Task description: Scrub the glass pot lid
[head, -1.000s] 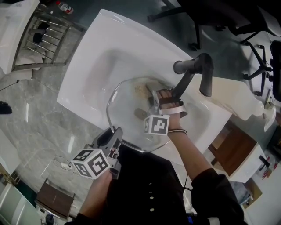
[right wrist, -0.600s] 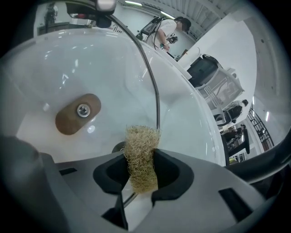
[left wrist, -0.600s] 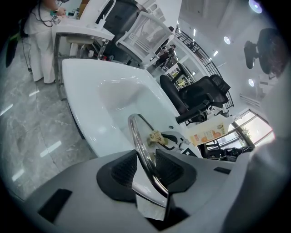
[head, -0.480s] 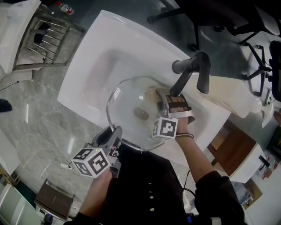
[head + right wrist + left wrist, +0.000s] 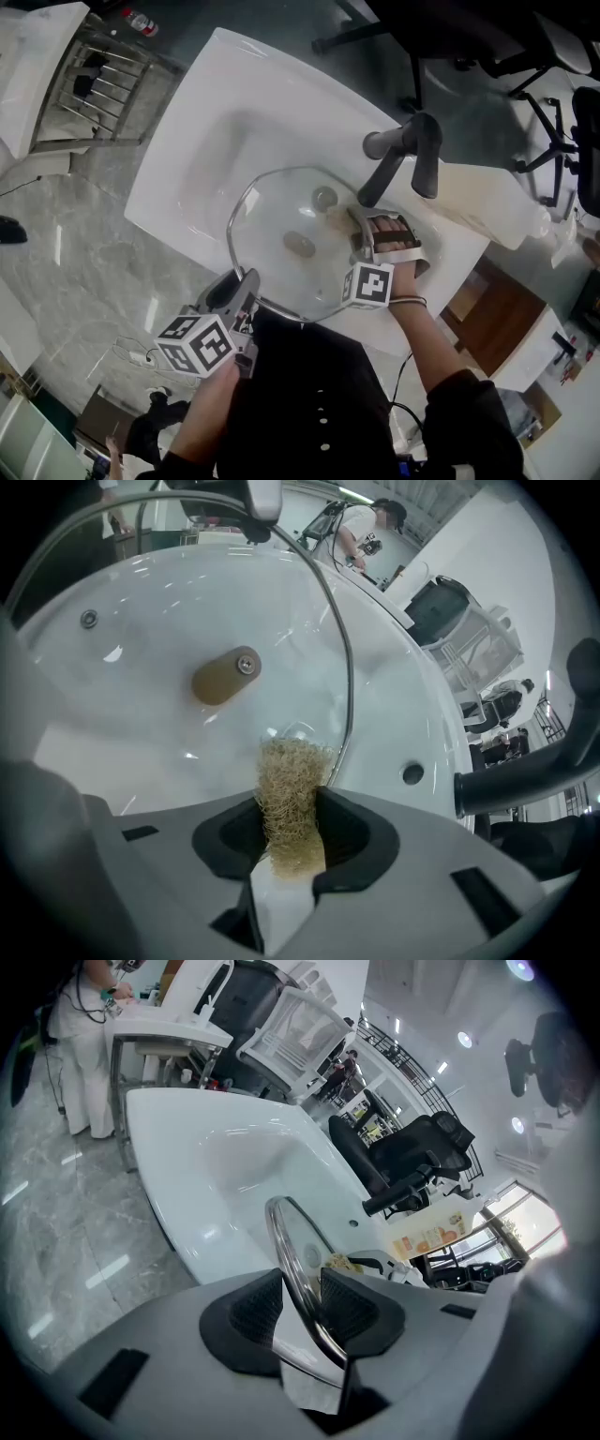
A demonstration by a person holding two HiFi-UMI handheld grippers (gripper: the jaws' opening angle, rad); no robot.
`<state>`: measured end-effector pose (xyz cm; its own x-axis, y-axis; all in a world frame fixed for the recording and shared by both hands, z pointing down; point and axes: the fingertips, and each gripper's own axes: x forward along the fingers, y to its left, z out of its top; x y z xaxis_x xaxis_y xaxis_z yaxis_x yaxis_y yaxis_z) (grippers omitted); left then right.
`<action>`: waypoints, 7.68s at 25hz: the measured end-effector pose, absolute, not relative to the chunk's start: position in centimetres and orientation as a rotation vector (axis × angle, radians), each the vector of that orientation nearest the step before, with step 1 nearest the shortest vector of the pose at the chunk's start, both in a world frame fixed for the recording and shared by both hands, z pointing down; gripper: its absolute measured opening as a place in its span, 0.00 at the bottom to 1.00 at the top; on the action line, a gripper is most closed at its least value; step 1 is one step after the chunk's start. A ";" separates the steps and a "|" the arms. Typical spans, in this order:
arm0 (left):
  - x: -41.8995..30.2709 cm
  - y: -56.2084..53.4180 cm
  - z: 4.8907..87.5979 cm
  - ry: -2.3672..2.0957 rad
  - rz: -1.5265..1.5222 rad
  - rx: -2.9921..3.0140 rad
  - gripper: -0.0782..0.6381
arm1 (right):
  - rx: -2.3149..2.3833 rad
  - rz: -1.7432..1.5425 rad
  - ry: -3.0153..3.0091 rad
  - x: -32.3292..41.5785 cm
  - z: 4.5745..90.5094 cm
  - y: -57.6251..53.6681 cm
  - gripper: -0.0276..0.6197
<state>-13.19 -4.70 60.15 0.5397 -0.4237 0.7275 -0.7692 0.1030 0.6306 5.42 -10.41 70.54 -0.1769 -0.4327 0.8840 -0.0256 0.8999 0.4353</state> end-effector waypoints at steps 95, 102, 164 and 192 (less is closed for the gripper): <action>-13.3 -4.9 60.0 -1.128 0.441 1.573 0.31 | -0.013 -0.348 -1.837 5.6 67.4 -2.4 0.26; -13.3 -4.8 60.1 -1.124 0.438 1.569 0.31 | -0.045 -0.355 -1.806 6.7 67.0 -1.7 0.27; -13.5 -4.7 60.2 -1.111 0.445 1.567 0.32 | -0.047 -0.653 -2.059 -4.0 64.6 -3.8 0.27; -13.0 -4.9 59.7 -1.113 0.472 1.587 0.31 | -0.331 -0.657 -1.894 6.4 64.2 2.4 0.26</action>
<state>-13.04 -4.91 59.73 0.4819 -0.4107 0.7740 -0.8420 0.0273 0.5387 6.41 2.44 64.17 -0.4063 -0.0705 0.9110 0.5087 0.8108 0.2895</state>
